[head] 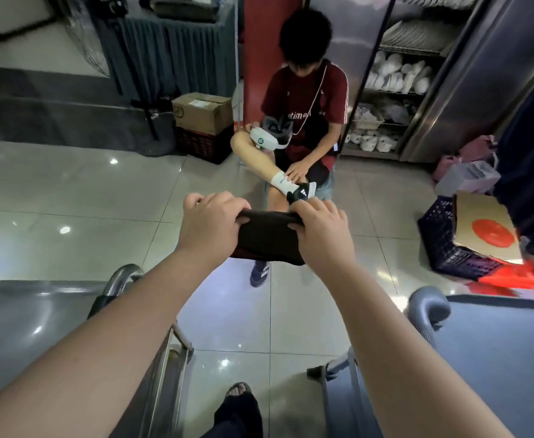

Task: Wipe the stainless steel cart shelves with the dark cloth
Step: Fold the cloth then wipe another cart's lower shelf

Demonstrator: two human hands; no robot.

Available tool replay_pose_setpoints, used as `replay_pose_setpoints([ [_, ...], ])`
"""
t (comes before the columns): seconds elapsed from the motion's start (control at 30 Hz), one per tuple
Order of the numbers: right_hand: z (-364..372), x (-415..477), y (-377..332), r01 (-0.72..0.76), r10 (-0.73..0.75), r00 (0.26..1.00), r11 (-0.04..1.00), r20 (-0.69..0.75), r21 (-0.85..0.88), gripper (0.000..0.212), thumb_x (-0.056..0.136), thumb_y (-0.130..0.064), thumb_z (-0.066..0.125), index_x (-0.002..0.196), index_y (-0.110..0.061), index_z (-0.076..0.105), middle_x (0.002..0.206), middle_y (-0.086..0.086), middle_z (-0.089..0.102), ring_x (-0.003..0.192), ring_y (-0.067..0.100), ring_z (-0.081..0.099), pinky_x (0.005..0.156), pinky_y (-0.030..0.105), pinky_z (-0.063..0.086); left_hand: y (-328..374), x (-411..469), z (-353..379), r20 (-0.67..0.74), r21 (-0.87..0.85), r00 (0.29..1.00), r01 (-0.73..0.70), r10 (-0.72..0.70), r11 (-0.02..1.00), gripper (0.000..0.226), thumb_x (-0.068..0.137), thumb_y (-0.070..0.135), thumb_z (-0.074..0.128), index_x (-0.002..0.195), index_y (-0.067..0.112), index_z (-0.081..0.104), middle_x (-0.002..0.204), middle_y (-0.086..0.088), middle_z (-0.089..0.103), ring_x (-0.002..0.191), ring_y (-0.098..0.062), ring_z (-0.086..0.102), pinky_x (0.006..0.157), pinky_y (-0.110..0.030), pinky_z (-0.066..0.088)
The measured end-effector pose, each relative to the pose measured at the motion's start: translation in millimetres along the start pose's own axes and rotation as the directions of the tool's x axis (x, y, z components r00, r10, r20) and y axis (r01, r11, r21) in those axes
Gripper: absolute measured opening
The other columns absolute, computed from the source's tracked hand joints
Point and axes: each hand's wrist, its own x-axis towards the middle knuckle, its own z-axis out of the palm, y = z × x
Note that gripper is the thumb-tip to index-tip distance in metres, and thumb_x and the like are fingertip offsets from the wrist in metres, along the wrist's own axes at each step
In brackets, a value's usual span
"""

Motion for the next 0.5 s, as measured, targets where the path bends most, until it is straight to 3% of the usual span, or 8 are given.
replay_pose_setpoints([
  [0.33, 75.9, 190.7, -6.9, 0.072, -0.072, 0.997, 0.994, 0.001, 0.080, 0.018, 0.086, -0.001, 0.060, 0.096, -0.015, 0.063, 0.094, 0.003, 0.057, 0.088, 0.028, 0.045, 0.073, 0.039, 0.033, -111.9, 128.9, 49.9, -0.032, 0.055, 0.988, 0.156, -0.154, 0.986, 0.017, 0.084, 0.012, 0.069, 0.084, 0.029, 0.069, 0.081, 0.006, 0.063, 0.075, -0.022, 0.059, 0.074, -0.036, 0.023],
  [0.5, 125.6, 284.6, -5.8, 0.224, -0.228, 0.971, 0.973, 0.077, 0.062, 0.020, 0.081, 0.001, 0.063, 0.093, -0.014, 0.063, 0.091, 0.006, 0.059, 0.083, 0.031, 0.049, 0.065, 0.035, 0.027, -171.3, 181.7, 82.4, -0.013, 0.187, 0.975, 0.220, -0.222, 0.957, 0.018, 0.082, 0.010, 0.070, 0.086, 0.028, 0.069, 0.081, 0.006, 0.062, 0.076, -0.022, 0.059, 0.074, -0.035, 0.020],
])
